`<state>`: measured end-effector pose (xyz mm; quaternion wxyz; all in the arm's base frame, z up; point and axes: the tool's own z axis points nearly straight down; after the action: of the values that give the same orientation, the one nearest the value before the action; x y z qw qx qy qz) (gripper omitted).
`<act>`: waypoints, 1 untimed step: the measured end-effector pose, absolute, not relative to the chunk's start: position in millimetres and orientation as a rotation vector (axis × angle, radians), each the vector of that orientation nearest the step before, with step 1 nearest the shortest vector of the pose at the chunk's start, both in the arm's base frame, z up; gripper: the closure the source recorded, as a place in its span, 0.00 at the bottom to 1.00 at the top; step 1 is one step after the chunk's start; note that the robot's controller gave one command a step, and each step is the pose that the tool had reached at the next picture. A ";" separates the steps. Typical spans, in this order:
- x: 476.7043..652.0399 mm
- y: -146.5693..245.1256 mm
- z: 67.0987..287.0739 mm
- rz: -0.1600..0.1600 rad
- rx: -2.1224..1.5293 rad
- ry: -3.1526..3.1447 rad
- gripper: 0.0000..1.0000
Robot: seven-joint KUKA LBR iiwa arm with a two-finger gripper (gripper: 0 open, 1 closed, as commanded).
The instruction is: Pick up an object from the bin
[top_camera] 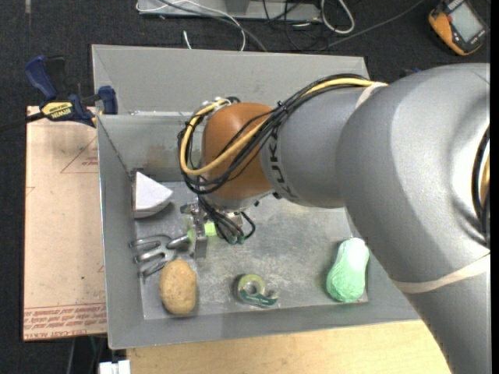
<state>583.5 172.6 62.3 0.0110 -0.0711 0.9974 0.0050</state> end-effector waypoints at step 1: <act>583.6 172.2 65.1 0.015 -0.228 3.111 1.00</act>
Offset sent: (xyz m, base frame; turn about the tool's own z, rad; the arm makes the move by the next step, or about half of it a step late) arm 0.0000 -0.0002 0.0750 -0.0006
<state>583.6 172.2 65.1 0.0109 -0.0730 0.9973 0.0050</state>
